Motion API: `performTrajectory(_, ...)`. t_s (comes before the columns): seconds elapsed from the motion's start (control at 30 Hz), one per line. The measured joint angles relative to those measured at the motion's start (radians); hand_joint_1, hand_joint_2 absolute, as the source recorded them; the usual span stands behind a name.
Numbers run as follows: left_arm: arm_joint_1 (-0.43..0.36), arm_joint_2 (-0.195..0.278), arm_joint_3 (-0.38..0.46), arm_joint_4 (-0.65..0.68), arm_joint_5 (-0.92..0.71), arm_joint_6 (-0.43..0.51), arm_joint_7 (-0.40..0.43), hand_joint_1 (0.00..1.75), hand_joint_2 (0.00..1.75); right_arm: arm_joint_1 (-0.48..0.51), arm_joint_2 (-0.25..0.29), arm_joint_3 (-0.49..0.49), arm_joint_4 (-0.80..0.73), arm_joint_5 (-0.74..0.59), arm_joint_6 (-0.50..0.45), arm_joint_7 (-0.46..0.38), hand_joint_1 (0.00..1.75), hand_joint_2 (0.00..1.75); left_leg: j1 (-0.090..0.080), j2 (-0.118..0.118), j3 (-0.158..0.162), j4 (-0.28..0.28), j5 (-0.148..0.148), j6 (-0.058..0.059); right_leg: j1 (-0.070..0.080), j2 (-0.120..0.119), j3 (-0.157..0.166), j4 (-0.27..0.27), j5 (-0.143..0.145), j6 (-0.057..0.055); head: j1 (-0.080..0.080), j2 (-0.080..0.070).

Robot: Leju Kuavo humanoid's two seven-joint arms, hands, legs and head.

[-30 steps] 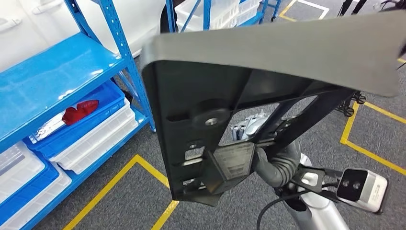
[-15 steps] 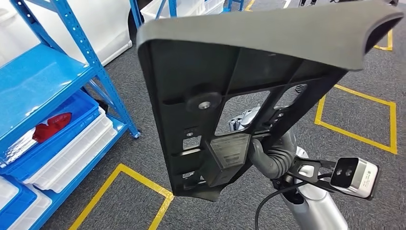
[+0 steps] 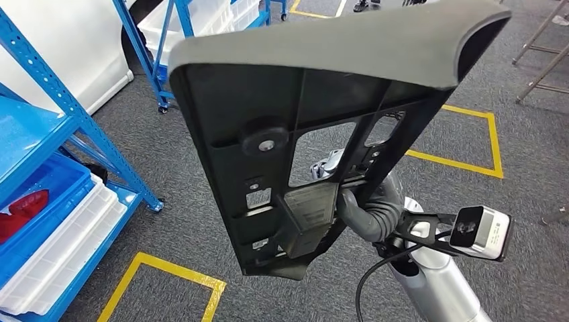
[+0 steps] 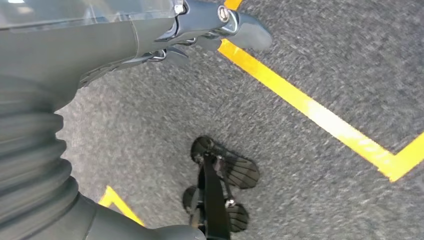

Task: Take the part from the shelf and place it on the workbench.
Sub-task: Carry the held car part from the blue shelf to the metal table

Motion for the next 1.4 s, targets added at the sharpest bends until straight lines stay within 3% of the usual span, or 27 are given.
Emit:
performTrajectory(0.07, -0.004, -0.004, 0.000, 0.000, 0.000, 0.005, -0.001, 0.00, 1.75, -0.001, -0.001, -0.001, 0.000, -0.006, 0.008, 0.003, 1.75, 1.75, 0.000, 0.024, 0.002, -0.006, 0.006, 0.014, -0.003, 0.008, -0.006, 0.001, 0.003, 0.012, 0.000, 0.000)
performTrajectory(0.13, -0.003, -0.007, 0.000, 0.000, 0.002, 0.010, -0.002, 0.00, 1.75, -0.005, -0.004, -0.004, 0.001, -0.011, 0.014, 0.003, 1.75, 1.75, 0.000, 0.050, 0.006, -0.017, 0.012, 0.028, -0.002, -0.037, -0.030, 0.048, -0.026, 0.020, 0.006, 0.000)
performTrajectory(0.2, 0.000, -0.007, 0.003, 0.000, 0.007, 0.013, -0.002, 0.00, 1.75, -0.010, -0.004, -0.006, 0.005, -0.013, 0.017, 0.003, 1.75, 1.75, -0.005, 0.077, 0.007, -0.019, 0.013, 0.036, -0.002, -0.092, -0.091, 0.175, -0.090, 0.026, 0.011, 0.000)
performTrajectory(0.27, 0.003, -0.007, 0.007, 0.000, 0.006, 0.014, 0.000, 0.00, 1.75, -0.011, -0.005, -0.007, 0.008, -0.014, 0.019, 0.004, 1.75, 1.75, -0.010, 0.105, 0.006, -0.019, 0.012, 0.038, -0.005, -0.107, -0.141, 0.279, -0.122, 0.030, 0.011, 0.000)
performTrajectory(0.3, 0.003, -0.007, 0.008, 0.000, 0.003, 0.014, 0.001, 0.00, 1.75, -0.011, -0.006, -0.008, 0.009, -0.014, 0.018, 0.005, 1.75, 1.75, -0.012, 0.117, 0.006, -0.018, 0.011, 0.038, -0.006, -0.109, -0.139, 0.276, -0.111, 0.030, 0.011, 0.000)
performTrajectory(0.33, 0.003, -0.007, 0.008, 0.000, 0.000, 0.014, 0.001, 0.00, 1.75, -0.011, -0.006, -0.008, 0.010, -0.015, 0.017, 0.005, 1.75, 1.75, -0.013, 0.129, 0.007, -0.018, 0.010, 0.037, -0.007, -0.114, -0.116, 0.234, -0.085, 0.028, 0.011, 0.000)
performTrajectory(0.37, 0.002, -0.007, 0.008, 0.000, -0.001, 0.014, 0.001, 0.00, 1.75, -0.011, -0.007, -0.009, 0.010, -0.015, 0.016, 0.005, 1.75, 1.75, -0.014, 0.139, 0.009, -0.018, 0.009, 0.036, -0.005, -0.129, -0.076, 0.161, -0.052, 0.024, 0.011, 0.000)
performTrajectory(0.43, 0.001, -0.008, 0.009, 0.000, -0.002, 0.014, 0.000, 0.00, 1.75, -0.013, -0.007, -0.009, 0.010, -0.015, 0.011, 0.007, 1.75, 1.75, -0.019, 0.157, 0.013, -0.018, 0.004, 0.029, 0.005, -0.164, -0.007, 0.032, -0.015, 0.011, 0.011, 0.000)
performTrajectory(0.47, 0.001, -0.008, 0.009, 0.000, -0.003, 0.014, 0.000, 0.00, 1.75, -0.014, -0.007, -0.008, 0.010, -0.014, 0.008, 0.008, 1.75, 1.75, -0.021, 0.165, 0.015, -0.018, 0.002, 0.024, 0.011, -0.174, 0.009, 0.000, -0.011, 0.004, 0.010, 0.000)
performTrajectory(0.53, -0.001, -0.010, 0.009, 0.000, -0.007, 0.014, 0.003, 0.00, 1.75, -0.015, -0.007, -0.007, 0.010, -0.009, 0.005, 0.010, 1.75, 1.75, -0.022, 0.182, 0.019, -0.020, -0.001, 0.013, 0.015, -0.161, 0.009, -0.010, -0.011, -0.007, 0.010, 0.000)
performTrajectory(0.57, -0.002, -0.010, 0.009, 0.000, -0.008, 0.015, 0.005, 0.00, 1.75, -0.014, -0.007, -0.007, 0.010, -0.006, 0.004, 0.010, 1.75, 1.75, -0.020, 0.180, 0.021, -0.018, -0.004, 0.008, 0.013, -0.151, 0.010, -0.013, -0.009, -0.012, 0.010, 0.000)
performTrajectory(0.63, -0.003, -0.012, 0.010, 0.000, -0.009, 0.015, 0.007, 0.00, 1.75, -0.013, -0.007, -0.006, 0.008, -0.002, 0.001, 0.006, 1.75, 1.75, -0.017, 0.142, 0.006, 0.025, -0.036, -0.001, 0.007, -0.132, 0.015, -0.023, -0.002, -0.023, 0.008, 0.000)
performTrajectory(0.7, 0.002, -0.013, 0.011, 0.000, -0.009, 0.015, 0.010, 0.00, 1.75, -0.008, -0.008, -0.005, 0.007, -0.001, 0.000, 0.000, 1.75, 1.75, -0.015, 0.095, -0.050, 0.148, -0.101, -0.004, 0.006, -0.112, 0.017, -0.025, 0.000, -0.030, 0.004, 0.000)
performTrajectory(0.73, 0.005, -0.013, 0.012, 0.000, -0.008, 0.015, 0.011, 0.00, 1.75, -0.004, -0.008, -0.004, 0.007, -0.001, 0.000, -0.003, 1.75, 1.75, -0.014, 0.087, -0.084, 0.218, -0.128, -0.005, 0.007, -0.101, 0.017, -0.025, 0.001, -0.032, 0.002, 0.000)
performTrajectory(0.77, 0.008, -0.012, 0.012, 0.000, -0.008, 0.015, 0.012, 0.00, 1.75, 0.000, -0.008, -0.004, 0.007, -0.001, -0.001, -0.005, 1.75, 1.75, -0.014, 0.085, -0.109, 0.265, -0.139, -0.006, 0.007, -0.087, 0.017, -0.024, 0.001, -0.032, 0.001, 0.000)
performTrajectory(0.8, 0.010, -0.012, 0.012, 0.000, -0.008, 0.015, 0.013, 0.00, 1.75, 0.003, -0.009, -0.003, 0.007, -0.001, -0.001, -0.007, 1.75, 1.75, -0.014, 0.084, -0.117, 0.275, -0.129, -0.006, 0.007, -0.074, 0.018, -0.023, 0.000, -0.032, 0.001, 0.000)
performTrajectory(0.87, 0.012, -0.011, 0.012, 0.000, -0.009, 0.012, 0.013, 0.00, 1.75, 0.006, -0.009, -0.003, 0.007, -0.001, -0.004, -0.010, 1.75, 1.75, -0.011, 0.072, -0.081, 0.181, -0.061, -0.005, 0.006, -0.047, 0.018, -0.018, -0.002, -0.030, 0.001, 0.000)
performTrajectory(0.93, 0.013, -0.010, 0.013, 0.000, -0.010, 0.008, 0.012, 0.00, 1.75, 0.007, -0.009, -0.003, 0.007, -0.001, -0.008, -0.013, 1.75, 1.75, -0.007, 0.027, -0.026, 0.050, -0.004, -0.003, 0.006, -0.023, 0.014, -0.007, -0.006, -0.022, 0.001, 0.000)
performTrajectory(1.0, 0.012, -0.009, 0.013, 0.000, -0.010, 0.004, 0.009, 0.00, 1.75, 0.008, -0.010, -0.003, 0.006, -0.001, -0.010, -0.016, 1.75, 1.75, -0.006, 0.001, -0.005, -0.001, 0.005, 0.002, 0.004, -0.002, 0.006, -0.001, -0.006, -0.010, 0.000, 0.000)
performTrajectory(1.07, 0.007, -0.008, 0.013, 0.000, -0.010, 0.000, 0.003, 0.00, 1.75, 0.012, -0.014, -0.005, 0.002, -0.001, -0.010, -0.021, 1.75, 1.75, -0.009, 0.023, -0.002, -0.007, 0.009, 0.014, 0.000, 0.014, 0.001, -0.003, -0.003, 0.002, 0.000, 0.000)
performTrajectory(1.13, 0.007, -0.008, 0.013, 0.000, -0.010, -0.004, -0.001, 0.00, 1.75, 0.012, -0.019, -0.008, -0.003, -0.001, -0.010, -0.026, 1.75, 1.75, -0.008, 0.048, 0.003, -0.018, 0.016, 0.028, 0.002, -0.019, -0.016, 0.028, -0.024, 0.011, 0.003, 0.000)
performTrajectory(1.2, 0.010, -0.009, 0.013, 0.000, -0.010, -0.006, -0.002, 0.00, 1.75, 0.012, -0.023, -0.009, -0.006, -0.001, -0.010, -0.028, 1.75, 1.75, -0.010, 0.073, 0.005, -0.024, 0.018, 0.036, 0.002, -0.077, -0.068, 0.138, -0.083, 0.018, 0.006, 0.000)
performTrajectory(1.27, 0.013, -0.009, 0.013, 0.000, -0.010, -0.006, -0.002, 0.00, 1.75, 0.016, -0.025, -0.010, -0.006, -0.001, -0.010, -0.029, 1.75, 1.75, -0.014, 0.100, 0.005, -0.023, 0.015, 0.039, -0.003, -0.102, -0.130, 0.260, -0.128, 0.024, 0.008, 0.000)
performTrajectory(1.3, 0.013, -0.009, 0.013, 0.000, -0.010, -0.006, -0.002, 0.00, 1.75, 0.019, -0.027, -0.010, -0.006, -0.001, -0.010, -0.029, 1.75, 1.75, -0.014, 0.113, 0.005, -0.023, 0.014, 0.039, -0.005, -0.107, -0.139, 0.279, -0.127, 0.025, 0.008, 0.000)
performTrajectory(1.33, 0.013, -0.009, 0.013, 0.000, -0.010, -0.006, -0.002, 0.00, 1.75, 0.020, -0.028, -0.010, -0.006, -0.001, -0.011, -0.029, 1.75, 1.75, -0.015, 0.126, 0.006, -0.023, 0.013, 0.038, -0.007, -0.112, -0.128, 0.257, -0.107, 0.026, 0.008, 0.000)
performTrajectory(1.4, 0.011, -0.009, 0.013, 0.000, -0.011, -0.007, -0.002, 0.00, 1.75, 0.019, -0.030, -0.012, -0.008, -0.001, -0.012, -0.031, 1.75, 1.75, -0.016, 0.146, 0.011, -0.023, 0.009, 0.034, -0.005, -0.140, -0.055, 0.121, -0.046, 0.022, 0.008, 0.000)
